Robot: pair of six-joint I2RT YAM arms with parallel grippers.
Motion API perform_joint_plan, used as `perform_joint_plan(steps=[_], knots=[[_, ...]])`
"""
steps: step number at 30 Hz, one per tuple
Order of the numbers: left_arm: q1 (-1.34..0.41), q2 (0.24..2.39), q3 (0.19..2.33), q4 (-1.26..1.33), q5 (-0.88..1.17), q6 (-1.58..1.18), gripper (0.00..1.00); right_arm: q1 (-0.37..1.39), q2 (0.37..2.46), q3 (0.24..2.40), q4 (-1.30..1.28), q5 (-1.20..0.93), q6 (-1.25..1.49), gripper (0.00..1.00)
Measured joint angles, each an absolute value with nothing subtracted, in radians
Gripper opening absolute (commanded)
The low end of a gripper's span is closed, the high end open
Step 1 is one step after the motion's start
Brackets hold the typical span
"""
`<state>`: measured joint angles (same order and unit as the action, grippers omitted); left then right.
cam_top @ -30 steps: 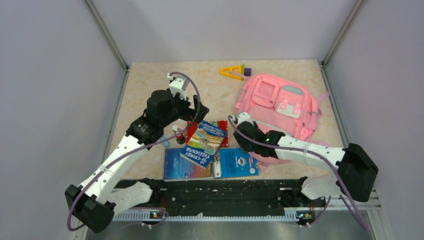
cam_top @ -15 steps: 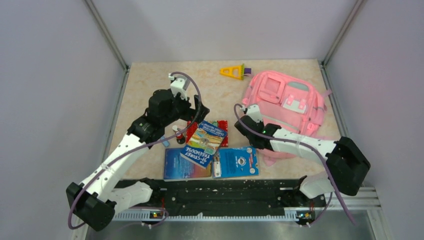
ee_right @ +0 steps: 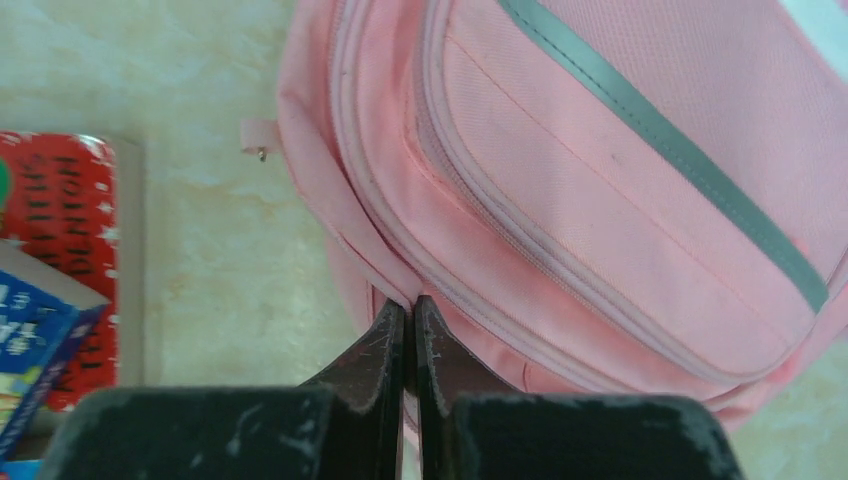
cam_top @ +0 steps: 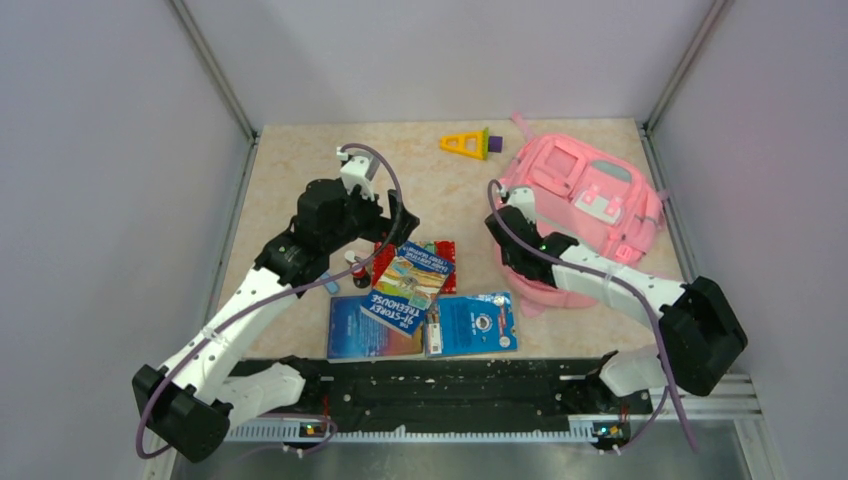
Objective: Pack the student bag
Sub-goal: Pick up the student bag at the center of the board.
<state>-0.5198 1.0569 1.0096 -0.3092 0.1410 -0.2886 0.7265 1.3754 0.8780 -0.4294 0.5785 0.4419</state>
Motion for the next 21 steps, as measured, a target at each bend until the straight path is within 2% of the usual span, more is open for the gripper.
perform_joint_plan(steps=[6,14,18,21], knots=[[-0.520,1.060,1.009,-0.309,0.142,-0.290,0.98,0.770,1.394,1.045,-0.428,0.597,0.348,0.00],[-0.519,1.065,0.990,-0.282,0.186,-0.315,0.94,0.771,1.435,1.364,-0.389,0.846,0.010,0.00],[-0.519,1.066,0.938,-0.174,0.275,-0.418,0.90,0.772,1.438,1.444,-0.384,0.879,-0.072,0.00],[-0.532,1.070,0.846,0.007,0.334,-0.538,0.89,0.772,1.454,1.476,-0.406,0.879,-0.070,0.00]])
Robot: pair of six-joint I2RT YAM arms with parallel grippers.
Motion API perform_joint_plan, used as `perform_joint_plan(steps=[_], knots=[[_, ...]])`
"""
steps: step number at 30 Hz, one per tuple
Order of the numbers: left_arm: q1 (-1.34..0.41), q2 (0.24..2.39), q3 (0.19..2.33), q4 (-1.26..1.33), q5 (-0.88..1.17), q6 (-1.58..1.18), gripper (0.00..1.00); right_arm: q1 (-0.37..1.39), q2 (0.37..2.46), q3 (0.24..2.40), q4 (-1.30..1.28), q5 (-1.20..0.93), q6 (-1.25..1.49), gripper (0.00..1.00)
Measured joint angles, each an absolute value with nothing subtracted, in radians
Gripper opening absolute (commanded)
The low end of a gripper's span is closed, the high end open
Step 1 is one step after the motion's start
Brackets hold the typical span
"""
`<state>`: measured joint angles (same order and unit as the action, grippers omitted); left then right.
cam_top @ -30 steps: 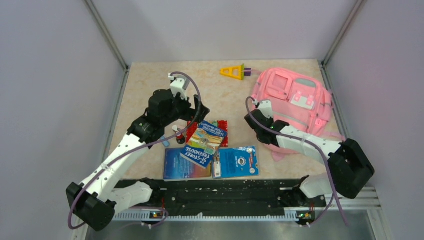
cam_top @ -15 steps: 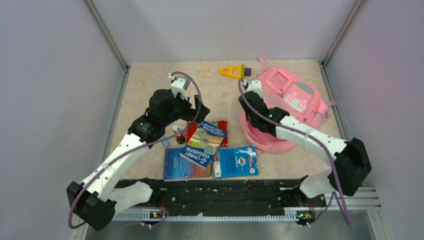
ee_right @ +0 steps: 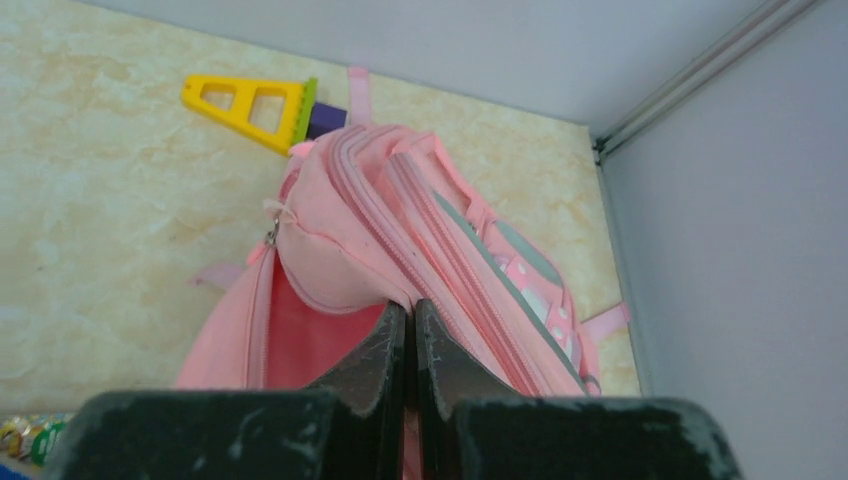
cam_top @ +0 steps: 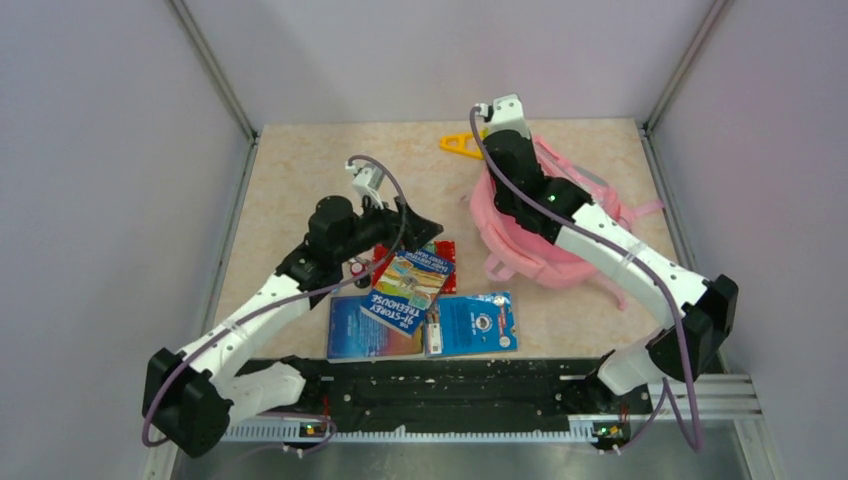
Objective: Pack the student bag
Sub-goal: Pick up the student bag at the center of the board.
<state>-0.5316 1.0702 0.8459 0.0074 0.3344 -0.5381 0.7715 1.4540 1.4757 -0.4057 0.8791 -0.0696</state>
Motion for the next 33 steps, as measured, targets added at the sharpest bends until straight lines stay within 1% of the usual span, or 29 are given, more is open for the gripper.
perform_joint_plan(steps=[3,9,15,17,21,26,27,28,30,31,33], knots=[[-0.594,1.103,0.746,0.205,0.339,-0.632,0.89,0.772,1.480,1.499,-0.446,0.845,-0.031,0.00],[-0.778,1.199,0.651,0.576,0.301,-0.711,0.89,0.771,1.517,1.514,-0.521,0.724,0.062,0.00],[-0.830,1.391,0.633,0.971,0.261,-0.803,0.88,0.771,1.525,1.517,-0.546,0.645,0.118,0.00],[-0.840,1.474,0.645,1.055,0.253,-0.823,0.85,0.770,1.535,1.527,-0.552,0.630,0.133,0.00],[-0.862,1.658,0.709,1.171,0.236,-0.846,0.85,0.772,1.552,1.541,-0.563,0.624,0.146,0.00],[-0.876,1.761,0.809,1.199,0.212,-0.847,0.86,0.777,1.563,1.549,-0.572,0.622,0.150,0.00],[-0.878,1.774,0.833,1.197,0.207,-0.847,0.84,0.777,1.565,1.551,-0.576,0.620,0.150,0.00],[-0.880,1.784,0.855,1.196,0.204,-0.846,0.81,0.778,1.567,1.552,-0.577,0.619,0.150,0.00],[-0.882,1.807,0.900,1.190,0.192,-0.842,0.65,0.778,1.567,1.553,-0.576,0.618,0.150,0.00],[-0.884,1.822,0.923,1.180,0.184,-0.838,0.54,0.778,1.567,1.553,-0.575,0.619,0.150,0.00],[-0.884,1.854,0.961,1.166,0.164,-0.828,0.25,0.778,1.567,1.553,-0.577,0.627,0.149,0.01]])
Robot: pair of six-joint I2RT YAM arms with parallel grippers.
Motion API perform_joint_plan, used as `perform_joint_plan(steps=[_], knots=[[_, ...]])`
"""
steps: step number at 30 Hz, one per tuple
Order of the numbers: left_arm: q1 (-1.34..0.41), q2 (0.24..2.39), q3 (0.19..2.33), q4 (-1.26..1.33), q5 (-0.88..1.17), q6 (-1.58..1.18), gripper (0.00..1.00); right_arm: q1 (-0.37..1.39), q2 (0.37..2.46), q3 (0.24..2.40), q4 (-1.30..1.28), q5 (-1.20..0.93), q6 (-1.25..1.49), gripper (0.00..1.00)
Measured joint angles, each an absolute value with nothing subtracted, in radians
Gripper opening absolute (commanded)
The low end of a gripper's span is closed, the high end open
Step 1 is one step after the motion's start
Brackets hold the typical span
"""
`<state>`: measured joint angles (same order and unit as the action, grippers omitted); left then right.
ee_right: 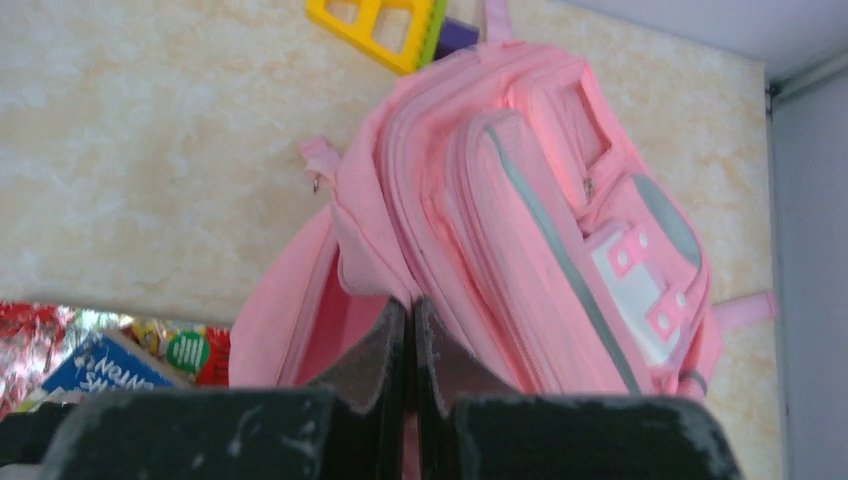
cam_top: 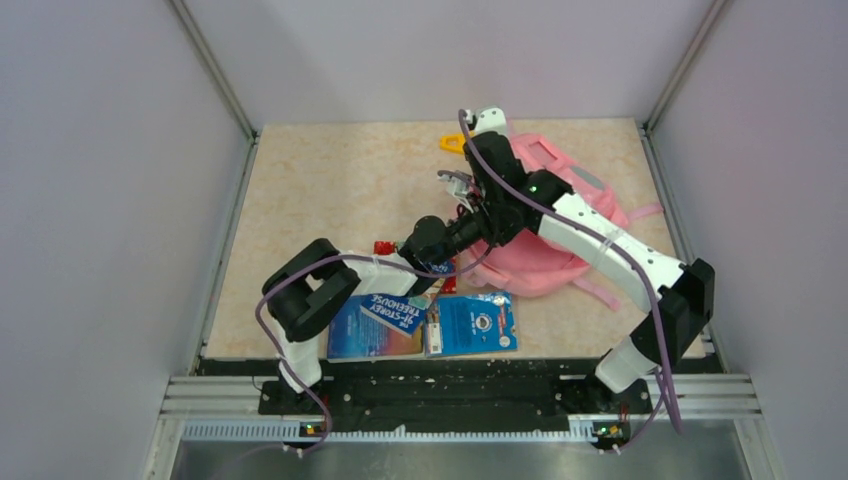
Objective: Pack the student bag
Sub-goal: Pick up the student bag at the center of the board.
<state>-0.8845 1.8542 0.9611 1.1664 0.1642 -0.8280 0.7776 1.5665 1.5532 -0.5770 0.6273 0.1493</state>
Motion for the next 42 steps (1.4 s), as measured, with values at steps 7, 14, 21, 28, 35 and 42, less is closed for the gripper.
perform_joint_plan(steps=[7,14,21,28,35,42], knots=[[-0.893,1.860,0.960,1.134,0.119,-0.788,0.00,0.772,1.534,1.551,-0.570,0.685,0.154,0.88],[-0.862,1.718,0.921,0.815,0.125,-0.748,0.00,0.762,1.284,1.376,-0.513,0.707,0.189,0.99],[-0.797,1.565,0.916,0.590,0.201,-0.722,0.00,0.760,0.999,0.988,-0.356,0.623,0.189,0.99],[-0.717,1.501,0.919,0.455,0.309,-0.694,0.00,0.815,0.892,0.686,-0.064,0.447,0.057,0.98],[-0.701,1.487,0.948,0.342,0.356,-0.647,0.00,0.903,1.085,0.739,0.042,0.536,-0.123,0.97],[-0.688,1.481,0.973,0.285,0.366,-0.607,0.00,0.923,1.288,0.782,0.053,0.781,-0.235,0.33]])
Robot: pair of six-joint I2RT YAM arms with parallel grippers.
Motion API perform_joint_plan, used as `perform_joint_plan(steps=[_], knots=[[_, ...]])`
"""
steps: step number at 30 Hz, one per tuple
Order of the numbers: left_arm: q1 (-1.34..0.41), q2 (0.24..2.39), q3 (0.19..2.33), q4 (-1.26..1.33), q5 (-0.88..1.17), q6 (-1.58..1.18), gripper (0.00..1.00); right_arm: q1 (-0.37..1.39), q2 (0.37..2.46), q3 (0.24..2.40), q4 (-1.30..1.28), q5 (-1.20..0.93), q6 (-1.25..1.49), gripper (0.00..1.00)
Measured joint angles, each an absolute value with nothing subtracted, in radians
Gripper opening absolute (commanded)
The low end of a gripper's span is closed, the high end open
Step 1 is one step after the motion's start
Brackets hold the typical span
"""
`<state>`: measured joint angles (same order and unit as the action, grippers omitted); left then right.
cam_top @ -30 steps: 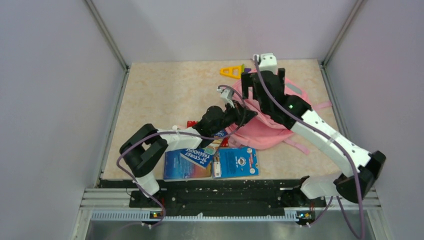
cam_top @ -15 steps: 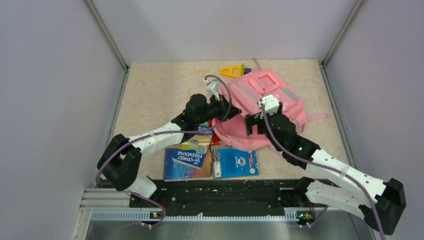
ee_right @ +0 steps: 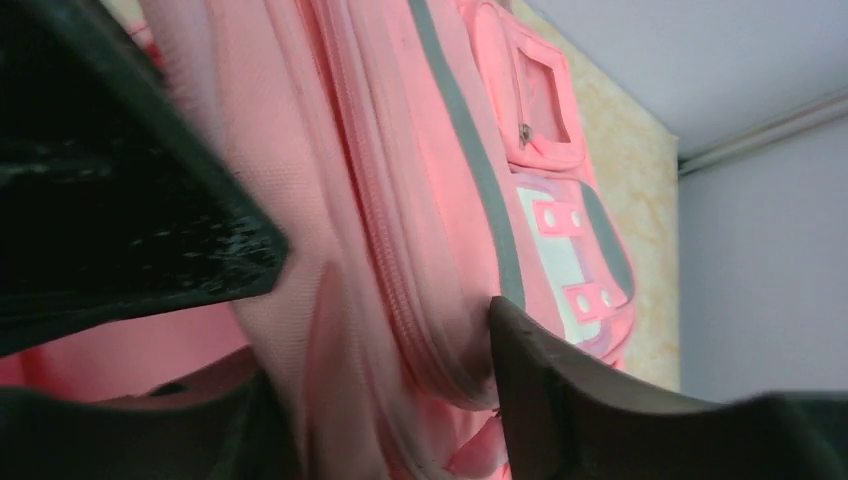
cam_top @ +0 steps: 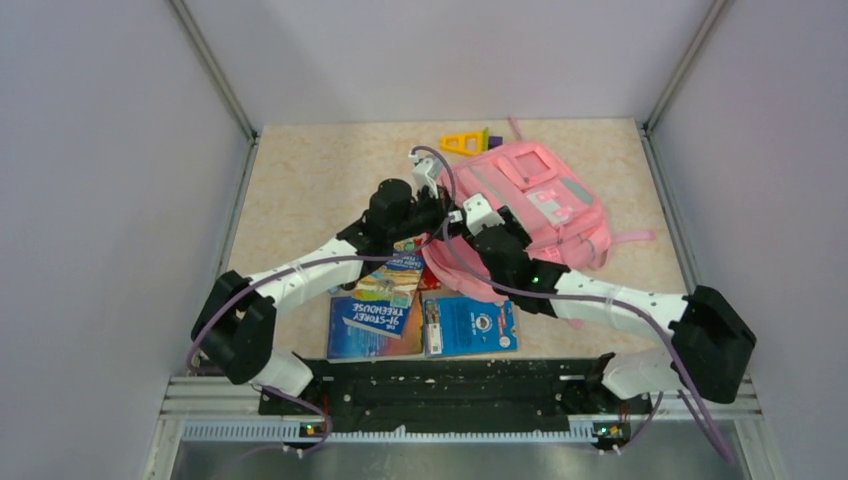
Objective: Pack the student bag
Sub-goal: Pick up the student bag at the center of the board.
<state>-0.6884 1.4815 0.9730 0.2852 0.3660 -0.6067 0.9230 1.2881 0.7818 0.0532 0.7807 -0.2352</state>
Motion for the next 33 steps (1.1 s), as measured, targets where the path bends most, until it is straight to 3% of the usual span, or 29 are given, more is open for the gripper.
perform_joint_plan(steps=[2,3,10,21,22,25,27,30,33], knots=[[-0.689,1.481,0.985,0.285,0.364,-0.600,0.00,0.936,1.317,0.792,0.063,0.843,-0.257,0.04],[-0.689,1.482,0.999,0.288,0.363,-0.596,0.00,0.943,1.325,0.794,0.067,0.873,-0.268,0.00],[-0.704,1.552,1.140,0.275,0.417,-0.561,0.00,0.923,1.277,0.849,-0.030,0.967,-0.181,0.00],[-0.748,1.804,1.415,0.311,0.622,-0.560,0.02,0.873,1.208,0.952,-0.484,1.133,0.128,0.00],[-0.752,1.814,1.421,0.311,0.628,-0.558,0.10,0.873,1.209,0.952,-0.509,1.142,0.149,0.00],[-0.757,1.821,1.422,0.294,0.617,-0.525,0.47,0.872,1.221,0.952,-0.537,1.147,0.187,0.00],[-0.751,1.807,1.412,0.275,0.576,-0.472,0.64,0.861,1.220,0.948,-0.528,1.129,0.192,0.00],[-0.731,1.736,1.326,0.241,0.468,-0.392,0.80,0.820,1.191,0.921,-0.477,1.068,0.194,0.00],[-0.713,1.608,1.201,0.194,0.355,-0.327,0.83,0.769,1.138,0.888,-0.435,1.007,0.191,0.00]])
